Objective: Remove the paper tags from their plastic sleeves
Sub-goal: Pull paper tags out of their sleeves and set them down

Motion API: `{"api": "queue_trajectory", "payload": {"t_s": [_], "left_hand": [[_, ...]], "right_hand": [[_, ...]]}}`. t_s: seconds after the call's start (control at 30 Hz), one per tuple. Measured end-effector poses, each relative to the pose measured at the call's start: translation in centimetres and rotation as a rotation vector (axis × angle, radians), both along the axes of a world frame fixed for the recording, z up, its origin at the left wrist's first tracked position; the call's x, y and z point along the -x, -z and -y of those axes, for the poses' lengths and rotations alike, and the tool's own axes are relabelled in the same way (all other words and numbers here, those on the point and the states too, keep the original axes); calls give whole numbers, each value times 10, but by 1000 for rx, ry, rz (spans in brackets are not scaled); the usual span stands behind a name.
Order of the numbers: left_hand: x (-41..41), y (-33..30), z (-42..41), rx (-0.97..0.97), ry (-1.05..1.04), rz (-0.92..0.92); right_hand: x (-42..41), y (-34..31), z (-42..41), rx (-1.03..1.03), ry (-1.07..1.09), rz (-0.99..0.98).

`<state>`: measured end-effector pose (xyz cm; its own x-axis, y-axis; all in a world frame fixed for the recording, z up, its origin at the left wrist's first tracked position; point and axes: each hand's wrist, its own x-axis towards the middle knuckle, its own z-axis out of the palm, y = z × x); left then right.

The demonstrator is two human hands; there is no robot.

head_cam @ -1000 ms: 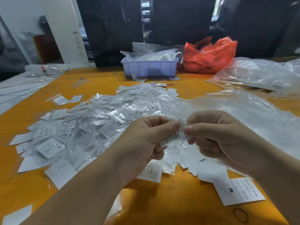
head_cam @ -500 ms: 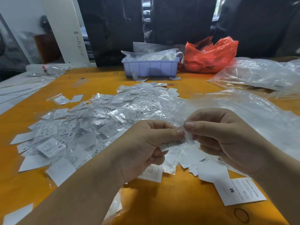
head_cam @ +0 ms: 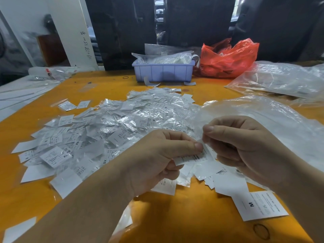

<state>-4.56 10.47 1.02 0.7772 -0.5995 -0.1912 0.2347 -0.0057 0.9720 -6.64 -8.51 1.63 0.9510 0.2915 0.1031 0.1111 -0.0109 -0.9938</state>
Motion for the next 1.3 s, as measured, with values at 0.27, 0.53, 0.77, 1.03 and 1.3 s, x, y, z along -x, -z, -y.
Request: {"api": "queue_trajectory", "payload": {"t_s": [0.27,0.53,0.77,1.03,1.3], "left_hand": [[0,-2,0,-10,-71,34],[1,0,2,-97,-297,291],[3,6,6,-110,-359,409],[2,8,8,-12,-313,313],[1,7,6,-10,-255,253]], "right_hand": [[-2,2,2,34,-52,-1],[-1,1,-1,104,-30,-9],[2,0,-7,158,73,46],[1,1,-9,228,110,125],[2,-3,-7,112,108,-12]]}}
